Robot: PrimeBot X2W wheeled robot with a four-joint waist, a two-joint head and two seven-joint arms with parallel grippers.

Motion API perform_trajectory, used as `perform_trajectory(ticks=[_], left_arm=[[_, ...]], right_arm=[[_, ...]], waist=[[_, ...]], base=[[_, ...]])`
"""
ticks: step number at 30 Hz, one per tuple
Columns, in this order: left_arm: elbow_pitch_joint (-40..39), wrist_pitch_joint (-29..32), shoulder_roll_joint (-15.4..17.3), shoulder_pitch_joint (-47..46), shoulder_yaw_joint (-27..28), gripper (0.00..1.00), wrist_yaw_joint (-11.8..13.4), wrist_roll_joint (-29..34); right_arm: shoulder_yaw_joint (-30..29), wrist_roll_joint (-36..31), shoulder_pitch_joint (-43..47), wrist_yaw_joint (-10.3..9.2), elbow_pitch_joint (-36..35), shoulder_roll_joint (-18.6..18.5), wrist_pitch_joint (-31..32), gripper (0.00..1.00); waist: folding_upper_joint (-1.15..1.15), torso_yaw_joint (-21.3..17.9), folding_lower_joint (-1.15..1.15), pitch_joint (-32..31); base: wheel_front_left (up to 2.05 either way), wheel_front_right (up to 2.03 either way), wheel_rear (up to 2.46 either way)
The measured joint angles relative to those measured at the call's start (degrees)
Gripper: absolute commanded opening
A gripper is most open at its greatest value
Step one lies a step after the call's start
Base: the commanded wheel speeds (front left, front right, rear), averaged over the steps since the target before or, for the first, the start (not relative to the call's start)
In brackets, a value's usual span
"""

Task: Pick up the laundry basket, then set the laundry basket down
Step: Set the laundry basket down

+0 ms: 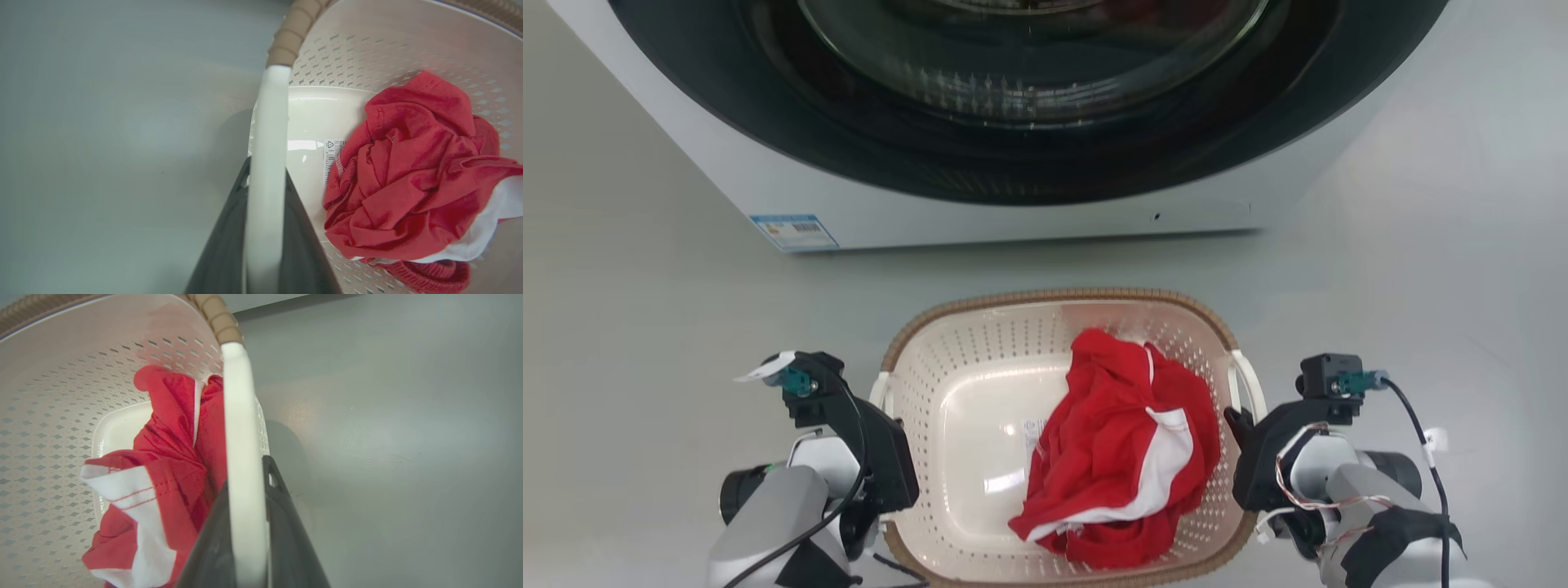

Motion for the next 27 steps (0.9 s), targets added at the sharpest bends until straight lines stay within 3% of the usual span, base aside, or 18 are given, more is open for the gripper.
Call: perform_trajectory(ticks=[27], left_arm=[[-2.11, -9.96, 0.91, -10.64, 0.25, 0.0, 0.42, 1.98]], right_arm=[[-0.47, -1.29, -12.12, -0.15, -0.98, -1.35, -7.77, 0.0]], waist=[[0.0, -0.19, -0.01, 20.6]], base=[[0.0, 0.0, 0.0]])
